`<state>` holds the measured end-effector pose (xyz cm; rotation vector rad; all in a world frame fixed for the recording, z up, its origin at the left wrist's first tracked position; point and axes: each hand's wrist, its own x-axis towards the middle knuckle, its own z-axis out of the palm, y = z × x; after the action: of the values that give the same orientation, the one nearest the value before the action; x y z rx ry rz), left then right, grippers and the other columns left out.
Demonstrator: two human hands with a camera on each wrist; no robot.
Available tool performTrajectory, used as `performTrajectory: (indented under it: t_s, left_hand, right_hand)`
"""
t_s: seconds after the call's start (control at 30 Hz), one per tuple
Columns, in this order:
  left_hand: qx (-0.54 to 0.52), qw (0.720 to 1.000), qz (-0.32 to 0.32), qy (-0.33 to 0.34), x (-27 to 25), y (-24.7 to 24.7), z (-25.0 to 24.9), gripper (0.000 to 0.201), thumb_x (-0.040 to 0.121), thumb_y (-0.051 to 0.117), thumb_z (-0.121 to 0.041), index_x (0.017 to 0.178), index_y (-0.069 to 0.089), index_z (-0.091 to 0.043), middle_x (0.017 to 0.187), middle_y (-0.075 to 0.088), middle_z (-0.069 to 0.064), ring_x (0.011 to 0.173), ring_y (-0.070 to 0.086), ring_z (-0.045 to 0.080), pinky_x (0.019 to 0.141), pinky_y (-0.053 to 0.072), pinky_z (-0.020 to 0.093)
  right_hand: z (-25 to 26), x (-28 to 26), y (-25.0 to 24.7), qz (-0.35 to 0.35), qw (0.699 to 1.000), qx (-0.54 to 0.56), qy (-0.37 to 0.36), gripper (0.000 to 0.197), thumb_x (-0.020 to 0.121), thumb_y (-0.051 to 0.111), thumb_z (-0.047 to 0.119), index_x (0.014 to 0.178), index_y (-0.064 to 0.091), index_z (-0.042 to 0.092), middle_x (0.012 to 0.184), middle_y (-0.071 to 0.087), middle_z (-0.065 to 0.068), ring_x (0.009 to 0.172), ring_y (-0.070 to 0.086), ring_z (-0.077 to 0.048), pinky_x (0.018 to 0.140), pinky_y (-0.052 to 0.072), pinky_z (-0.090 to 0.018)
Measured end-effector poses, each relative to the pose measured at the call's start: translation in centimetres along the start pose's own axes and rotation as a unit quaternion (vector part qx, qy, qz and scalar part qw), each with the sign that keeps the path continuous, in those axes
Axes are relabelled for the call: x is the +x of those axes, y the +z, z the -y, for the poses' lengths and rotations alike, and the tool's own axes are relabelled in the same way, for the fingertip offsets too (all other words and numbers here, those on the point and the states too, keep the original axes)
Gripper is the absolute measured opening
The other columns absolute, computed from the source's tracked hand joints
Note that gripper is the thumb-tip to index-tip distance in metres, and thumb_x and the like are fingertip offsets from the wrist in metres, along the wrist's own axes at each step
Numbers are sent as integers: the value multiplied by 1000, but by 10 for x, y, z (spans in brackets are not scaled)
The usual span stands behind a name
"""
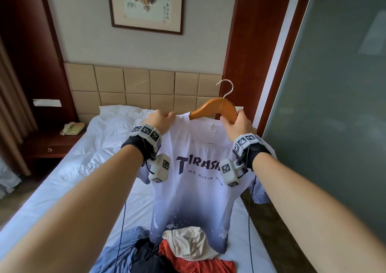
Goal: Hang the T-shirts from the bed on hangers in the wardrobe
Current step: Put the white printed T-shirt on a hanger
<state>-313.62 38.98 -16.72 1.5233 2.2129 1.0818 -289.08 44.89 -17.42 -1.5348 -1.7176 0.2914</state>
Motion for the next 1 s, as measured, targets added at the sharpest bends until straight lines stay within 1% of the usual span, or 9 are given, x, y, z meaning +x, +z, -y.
performTrajectory:
  t_s: [0.13,0.33,0.47,0.57,0.67,0.8,0.87,0.93,1.0]
  left_hand:
    - [-76,995,-42,-40,2,-12,28,38,93,50,-30,58,44,-14,60,38,3,62,38,23,52,23,29]
    - [-266,958,-44,-97,-14,-17,61,22,91,63,-35,95,68,-14,83,62,4,80,55,20,74,42,28]
    - [-316,936,-79,-136,-20,-9,79,26,89,66,-30,77,66,-7,64,53,3,70,50,22,60,39,27]
    - [-331,923,-96,-171,-25,-11,93,27,89,68,-30,72,64,-10,66,56,4,67,52,22,64,42,27]
    - [-316,924,-106,-190,-26,-14,101,33,88,69,-31,62,59,-13,66,54,7,61,48,23,63,40,28]
    - [-228,952,-106,-175,-25,-12,95,42,85,61,-21,49,41,-13,54,35,6,54,32,24,53,24,29]
    - [-183,966,-102,-154,-26,-8,88,37,85,57,-18,51,43,-12,52,34,5,52,31,23,50,21,29]
    - [-148,975,-97,-137,-30,-2,78,24,84,55,-21,63,57,-11,58,45,6,59,42,24,55,30,29]
    - [-117,982,-86,-121,-33,6,70,18,81,52,-29,73,65,-19,68,57,3,71,52,25,74,42,33]
  right_hand:
    - [3,-3,12,-36,999,13,37,41,89,57,58,103,54,20,94,69,-1,94,64,-31,96,43,-48]
    - [4,-14,30,-51,993,56,95,46,78,53,68,100,57,28,92,70,3,94,66,-28,100,45,-53]
    - [2,-20,39,-41,992,69,102,39,81,60,64,96,60,28,94,70,3,97,66,-29,98,47,-52]
    - [-5,-24,39,-35,991,79,97,34,85,63,59,95,60,27,93,69,5,95,66,-28,98,48,-52]
    - [-9,-28,38,-34,991,83,95,36,85,64,60,93,61,25,90,68,7,92,65,-27,98,47,-51]
    - [-5,-36,39,-32,996,68,50,35,83,69,54,93,65,21,83,68,8,86,66,-25,92,51,-46]
    - [-4,-40,42,-30,997,63,35,35,82,71,52,92,66,19,84,70,6,84,66,-25,90,52,-46]
    - [-3,-42,45,-19,998,56,24,34,80,73,51,89,66,19,84,70,4,82,66,-25,89,52,-47]
    - [-2,-45,48,-1,998,54,18,34,79,74,50,89,66,20,83,70,4,82,66,-25,86,53,-45]
